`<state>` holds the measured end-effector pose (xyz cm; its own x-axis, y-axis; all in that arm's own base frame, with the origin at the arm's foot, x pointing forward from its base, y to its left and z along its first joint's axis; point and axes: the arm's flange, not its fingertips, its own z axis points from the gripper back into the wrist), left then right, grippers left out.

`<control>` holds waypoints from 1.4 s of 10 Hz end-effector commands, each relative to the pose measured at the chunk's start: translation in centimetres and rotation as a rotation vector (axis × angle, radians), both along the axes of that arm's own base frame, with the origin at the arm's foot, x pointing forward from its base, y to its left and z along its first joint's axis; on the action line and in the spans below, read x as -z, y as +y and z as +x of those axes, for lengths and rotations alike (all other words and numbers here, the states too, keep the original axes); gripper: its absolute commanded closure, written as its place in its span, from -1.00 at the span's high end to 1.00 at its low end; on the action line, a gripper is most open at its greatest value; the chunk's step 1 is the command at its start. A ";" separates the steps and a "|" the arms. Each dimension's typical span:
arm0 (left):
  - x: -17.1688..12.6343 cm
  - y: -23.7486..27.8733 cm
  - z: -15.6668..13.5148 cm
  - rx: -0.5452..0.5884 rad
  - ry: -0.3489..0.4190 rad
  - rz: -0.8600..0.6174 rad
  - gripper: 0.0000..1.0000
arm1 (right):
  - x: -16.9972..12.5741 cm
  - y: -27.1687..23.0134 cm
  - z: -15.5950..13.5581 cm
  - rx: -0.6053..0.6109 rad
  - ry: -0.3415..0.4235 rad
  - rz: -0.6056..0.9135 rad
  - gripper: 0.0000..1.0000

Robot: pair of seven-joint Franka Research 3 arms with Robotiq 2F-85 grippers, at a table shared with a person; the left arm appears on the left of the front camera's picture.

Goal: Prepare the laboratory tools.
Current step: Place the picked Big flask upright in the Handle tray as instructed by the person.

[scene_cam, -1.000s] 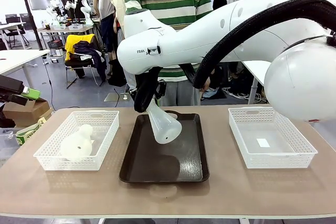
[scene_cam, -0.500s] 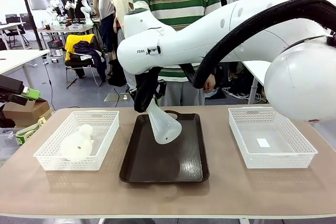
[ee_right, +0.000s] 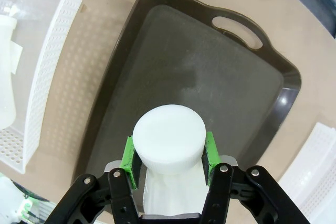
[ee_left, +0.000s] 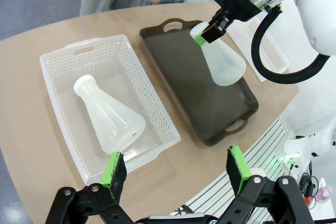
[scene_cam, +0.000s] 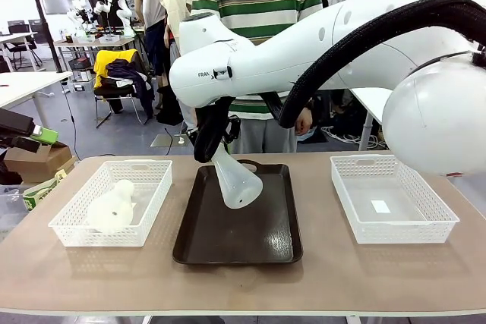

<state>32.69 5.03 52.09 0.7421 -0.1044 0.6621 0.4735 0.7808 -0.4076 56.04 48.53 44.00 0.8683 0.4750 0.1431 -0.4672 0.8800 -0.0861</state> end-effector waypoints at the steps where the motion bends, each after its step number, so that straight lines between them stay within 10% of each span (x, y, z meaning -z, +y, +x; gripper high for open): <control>1: 0.1 0.3 0.1 0.019 -0.012 -0.008 1.00 | 0.0 0.1 0.0 -0.003 -0.007 0.006 -1.00; 14: 0.1 0.3 0.1 0.019 -0.012 -0.008 1.00 | 0.0 0.1 0.0 -0.003 -0.007 0.006 -1.00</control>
